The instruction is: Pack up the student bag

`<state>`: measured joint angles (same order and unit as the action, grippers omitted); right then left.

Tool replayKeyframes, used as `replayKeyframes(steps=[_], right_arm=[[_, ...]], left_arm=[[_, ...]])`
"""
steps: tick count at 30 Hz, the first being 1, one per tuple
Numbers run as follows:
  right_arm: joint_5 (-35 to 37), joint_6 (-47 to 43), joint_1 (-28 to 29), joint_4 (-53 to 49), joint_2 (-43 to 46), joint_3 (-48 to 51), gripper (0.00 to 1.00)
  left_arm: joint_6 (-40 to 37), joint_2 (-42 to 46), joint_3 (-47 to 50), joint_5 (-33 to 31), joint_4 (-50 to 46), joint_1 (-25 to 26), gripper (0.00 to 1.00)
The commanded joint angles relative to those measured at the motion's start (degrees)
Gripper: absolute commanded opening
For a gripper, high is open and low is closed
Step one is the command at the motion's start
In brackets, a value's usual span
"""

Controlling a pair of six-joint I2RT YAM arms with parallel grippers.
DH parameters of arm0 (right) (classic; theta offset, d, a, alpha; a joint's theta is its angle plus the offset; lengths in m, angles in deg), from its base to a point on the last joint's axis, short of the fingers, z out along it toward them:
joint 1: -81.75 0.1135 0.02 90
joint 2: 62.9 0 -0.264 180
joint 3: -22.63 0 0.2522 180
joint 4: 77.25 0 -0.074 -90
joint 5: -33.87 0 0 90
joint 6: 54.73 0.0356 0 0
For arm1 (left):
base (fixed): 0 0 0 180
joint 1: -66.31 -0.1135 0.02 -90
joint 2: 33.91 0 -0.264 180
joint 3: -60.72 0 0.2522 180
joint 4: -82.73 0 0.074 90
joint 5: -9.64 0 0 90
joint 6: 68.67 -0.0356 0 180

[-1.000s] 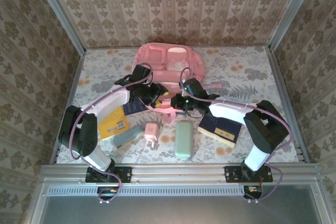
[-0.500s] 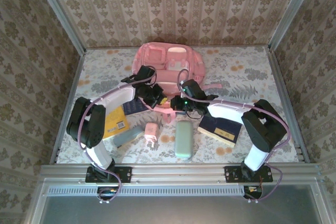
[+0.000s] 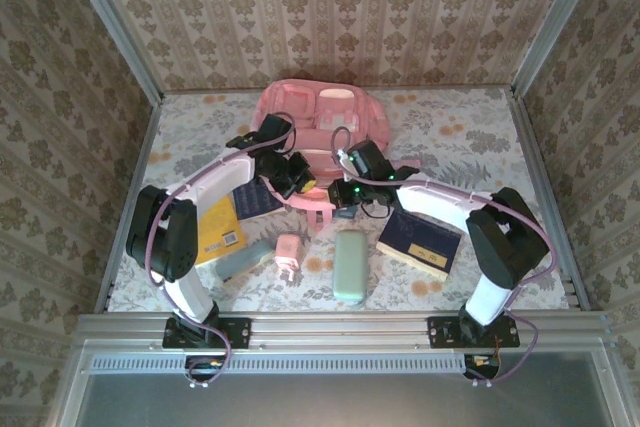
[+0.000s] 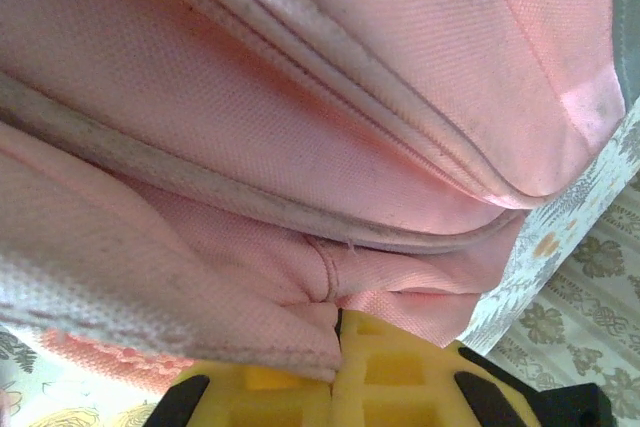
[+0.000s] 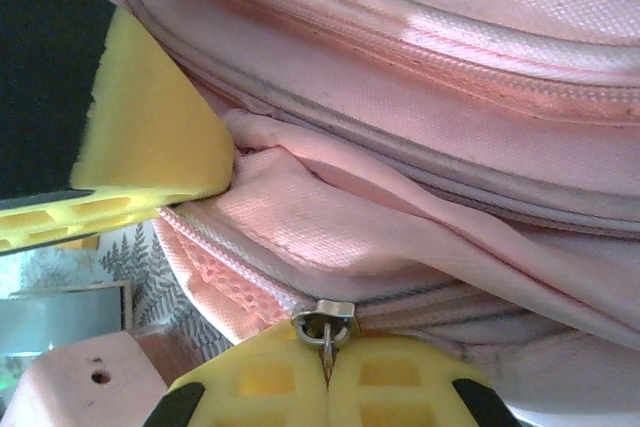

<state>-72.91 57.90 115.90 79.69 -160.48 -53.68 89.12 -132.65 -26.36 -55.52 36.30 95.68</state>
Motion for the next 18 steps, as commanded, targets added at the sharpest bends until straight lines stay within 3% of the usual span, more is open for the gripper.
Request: replayKeyframes(steps=[1,6,18], right_arm=[[-1.53,-3.66,-4.68,-12.03,0.32,-0.93,0.00],[-6.76,-6.33,-6.25,-17.60,-0.30,-5.03,0.00],[-3.57,-10.33,-14.42,-24.51,-3.94,-8.82,0.00]], left_arm=[[-4.25,1.79,-1.71,-9.45,-4.24,-2.65,0.00],[-4.92,1.79,-2.12,-9.28,-4.62,-2.34,0.00],[-8.43,5.30,-5.62,-10.51,-8.76,-2.87,0.00]])
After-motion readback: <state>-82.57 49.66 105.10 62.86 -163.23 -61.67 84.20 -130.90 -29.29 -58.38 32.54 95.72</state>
